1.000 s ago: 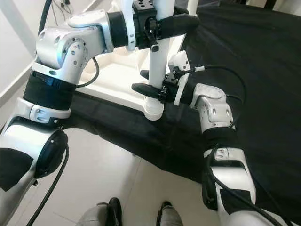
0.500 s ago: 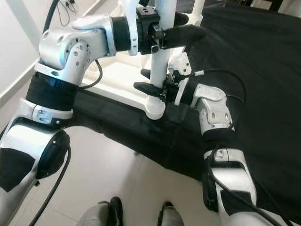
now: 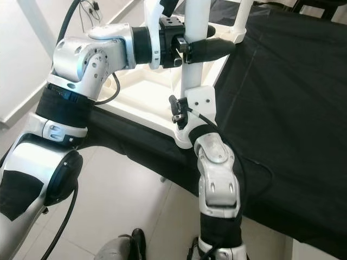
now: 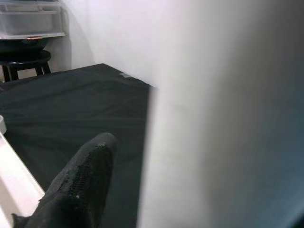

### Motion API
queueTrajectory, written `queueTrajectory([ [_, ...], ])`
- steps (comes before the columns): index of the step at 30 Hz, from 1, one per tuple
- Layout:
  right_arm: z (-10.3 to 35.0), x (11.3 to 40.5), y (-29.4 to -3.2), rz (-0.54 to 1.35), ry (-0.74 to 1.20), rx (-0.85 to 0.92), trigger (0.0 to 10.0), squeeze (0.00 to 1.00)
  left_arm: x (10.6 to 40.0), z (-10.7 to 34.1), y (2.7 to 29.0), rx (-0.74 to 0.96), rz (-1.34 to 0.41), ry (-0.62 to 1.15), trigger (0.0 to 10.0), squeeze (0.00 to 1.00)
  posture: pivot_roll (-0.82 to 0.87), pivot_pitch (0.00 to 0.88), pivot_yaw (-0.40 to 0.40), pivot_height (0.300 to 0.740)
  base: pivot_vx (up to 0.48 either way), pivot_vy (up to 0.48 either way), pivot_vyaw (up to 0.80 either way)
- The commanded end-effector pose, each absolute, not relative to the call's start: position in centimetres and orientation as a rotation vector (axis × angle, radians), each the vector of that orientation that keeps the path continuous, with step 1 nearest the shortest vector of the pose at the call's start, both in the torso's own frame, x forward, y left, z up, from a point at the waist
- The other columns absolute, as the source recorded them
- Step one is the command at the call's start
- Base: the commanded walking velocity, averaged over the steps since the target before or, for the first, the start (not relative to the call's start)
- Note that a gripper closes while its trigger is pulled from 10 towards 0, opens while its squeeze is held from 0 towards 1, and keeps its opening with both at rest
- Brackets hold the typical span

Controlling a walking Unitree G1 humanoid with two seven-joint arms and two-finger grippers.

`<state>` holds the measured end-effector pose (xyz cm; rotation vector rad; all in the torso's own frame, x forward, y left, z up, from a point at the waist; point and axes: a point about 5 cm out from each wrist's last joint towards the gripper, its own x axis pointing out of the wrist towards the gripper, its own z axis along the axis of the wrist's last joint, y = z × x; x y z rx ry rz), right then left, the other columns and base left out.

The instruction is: Building children table

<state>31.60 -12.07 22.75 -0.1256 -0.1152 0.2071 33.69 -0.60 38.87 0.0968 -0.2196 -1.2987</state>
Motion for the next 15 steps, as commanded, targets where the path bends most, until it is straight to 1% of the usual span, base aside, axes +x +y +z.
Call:
queueTrajectory([
  [1, 18.0, 31.8, -12.2, 0.172, 0.144, -0.117, 0.0, 0.0, 32.9, 39.3, -2.0, 0.14, -1.343, -0.224, 10.0, 0.0, -0.02, 0.237, 0.045, 0.74, 0.0, 0.0, 0.0],
  [2, 18.3, 31.7, -12.0, 0.15, 0.147, -0.111, 0.0, 0.0, 32.9, 39.4, -2.0, 0.143, -1.348, -0.225, 0.0, 0.0, -0.02, 0.234, 0.045, 0.74, 0.0, 0.0, 0.0],
  [5, 18.4, 31.6, -11.7, 0.14, 0.151, -0.104, 0.0, 0.0, 32.8, 39.4, -2.0, 0.147, -1.356, -0.225, 0.0, 0.0, -0.01, 0.235, 0.049, 0.74, 0.0, 0.0, 0.0],
  [6, 18.5, 31.3, -11.4, 0.13, 0.159, -0.1, 7.8, 0.0, 32.7, 39.4, -2.1, 0.151, -1.364, -0.224, 0.0, 0.0, -0.01, 0.235, 0.049, 0.74, 0.0, 0.0, 0.0],
  [7, 18.6, 31.2, -11.2, 0.128, 0.158, -0.093, 7.8, 0.0, 32.6, 39.3, -2.2, 0.154, -1.376, -0.223, 0.0, 0.0, -0.01, 0.232, 0.049, 0.74, 0.0, 0.0, 0.0],
  [8, 18.9, 31.3, -11.0, 0.137, 0.152, -0.091, 10.0, 0.0, 32.4, 39.3, -2.3, 0.157, -1.389, -0.224, 0.0, 0.0, -0.01, 0.232, 0.049, 0.74, 0.0, 0.0, 0.0],
  [10, 19.1, 31.4, -10.9, 0.144, 0.146, -0.091, 10.0, 0.0, 32.4, 39.3, -2.4, 0.158, -1.397, -0.225, 0.0, 0.0, -0.01, 0.232, 0.049, 0.74, 0.0, 0.0, 0.0],
  [13, 19.8, 32.3, -11.1, 0.191, 0.123, -0.092, 10.0, 0.0, 32.2, 39.3, -2.5, 0.161, -1.413, -0.229, 0.0, 0.0, -0.01, 0.227, 0.05, 0.74, 0.0, 0.0, 0.0],
  [14, 20.2, 33.1, -11.7, 0.201, 0.106, -0.092, 10.0, 1.0, 32.1, 39.3, -2.6, 0.161, -1.418, -0.231, 0.0, 0.0, -0.01, 0.225, 0.046, 0.74, 0.0, 0.0, 0.0],
  [15, 20.2, 33.1, -11.7, 0.201, 0.106, -0.092, 10.0, 1.0, 32.1, 39.3, -2.6, 0.161, -1.418, -0.231, 0.0, 0.0, -0.01, 0.225, 0.046, 0.74, 0.0, 0.0, 0.0],
])
